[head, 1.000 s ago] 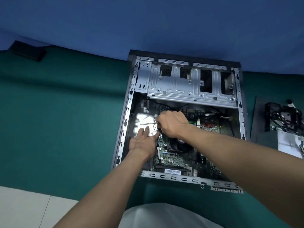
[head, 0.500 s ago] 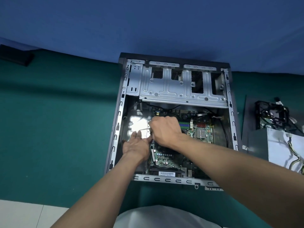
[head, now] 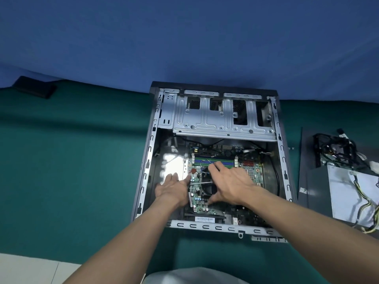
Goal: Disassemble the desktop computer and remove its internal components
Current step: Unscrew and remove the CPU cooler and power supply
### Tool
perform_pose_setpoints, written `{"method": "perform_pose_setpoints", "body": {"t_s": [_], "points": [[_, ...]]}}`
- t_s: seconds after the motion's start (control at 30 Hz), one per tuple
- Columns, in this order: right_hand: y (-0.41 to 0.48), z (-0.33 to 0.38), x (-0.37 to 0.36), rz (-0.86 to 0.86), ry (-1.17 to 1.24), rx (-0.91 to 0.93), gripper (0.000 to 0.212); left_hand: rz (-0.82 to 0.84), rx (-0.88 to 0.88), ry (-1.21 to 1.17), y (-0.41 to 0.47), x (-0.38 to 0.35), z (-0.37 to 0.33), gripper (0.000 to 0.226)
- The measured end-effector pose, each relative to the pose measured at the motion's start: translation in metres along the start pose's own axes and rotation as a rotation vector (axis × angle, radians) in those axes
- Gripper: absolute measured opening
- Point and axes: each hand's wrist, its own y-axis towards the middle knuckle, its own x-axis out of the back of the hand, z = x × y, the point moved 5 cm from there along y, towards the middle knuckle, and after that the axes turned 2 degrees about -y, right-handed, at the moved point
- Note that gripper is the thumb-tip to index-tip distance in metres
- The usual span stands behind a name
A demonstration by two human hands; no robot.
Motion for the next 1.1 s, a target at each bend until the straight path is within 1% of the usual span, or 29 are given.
{"method": "perform_pose_setpoints", "body": {"t_s": [0.1, 0.2, 0.27, 0.4, 0.5, 0.6, 0.67, 0.7, 0.8, 0.87, 1.0, 1.03, 1.1], "points": [[0.003, 0.003, 0.001, -0.026, 0.000, -0.035, 0.079, 0.014, 0.003, -0.026, -0.004, -0.001, 0.000, 0.077], [-0.006, -0.001, 0.010, -0.075, 0.051, -0.080, 0.078, 0.034, 0.007, -0.064, -0.008, -0.001, 0.001, 0.069], [-0.019, -0.008, 0.024, -0.139, 0.156, -0.139, 0.076, 0.050, 0.013, -0.098, -0.011, 0.000, -0.003, 0.062], [-0.058, -0.032, 0.057, -0.259, 0.403, -0.244, 0.064, 0.035, 0.014, -0.166, -0.021, 0.001, -0.029, 0.045], [-0.099, -0.060, 0.081, -0.390, 0.613, -0.354, 0.064, -0.048, -0.015, -0.140, -0.026, 0.004, -0.061, 0.049], [-0.139, -0.096, 0.092, -0.562, 0.784, -0.509, 0.067, -0.112, -0.156, -0.182, -0.033, 0.001, -0.107, 0.060], [-0.162, -0.123, 0.088, -0.658, 0.848, -0.617, 0.069, -0.133, -0.241, -0.239, -0.041, -0.005, -0.137, 0.063], [-0.172, -0.136, 0.082, -0.681, 0.870, -0.671, 0.070, -0.143, -0.264, -0.210, -0.045, -0.010, -0.147, 0.062], [-0.190, -0.166, 0.047, -0.643, 0.903, -0.820, 0.072, -0.151, -0.289, -0.033, -0.048, -0.018, -0.160, 0.059], [-0.191, -0.174, 0.014, -0.564, 0.896, -0.880, 0.071, -0.137, -0.287, -0.048, -0.043, -0.018, -0.157, 0.056], [-0.184, -0.165, -0.056, -0.337, 0.875, -0.998, 0.077, -0.104, -0.292, -0.092, -0.037, -0.021, -0.155, 0.051], [-0.183, -0.161, -0.069, -0.311, 0.851, -1.034, 0.077, -0.099, -0.289, -0.092, -0.037, -0.022, -0.155, 0.051], [-0.180, -0.154, -0.084, -0.318, 0.769, -1.105, 0.077, -0.106, -0.286, -0.088, -0.036, -0.022, -0.155, 0.049]]}}
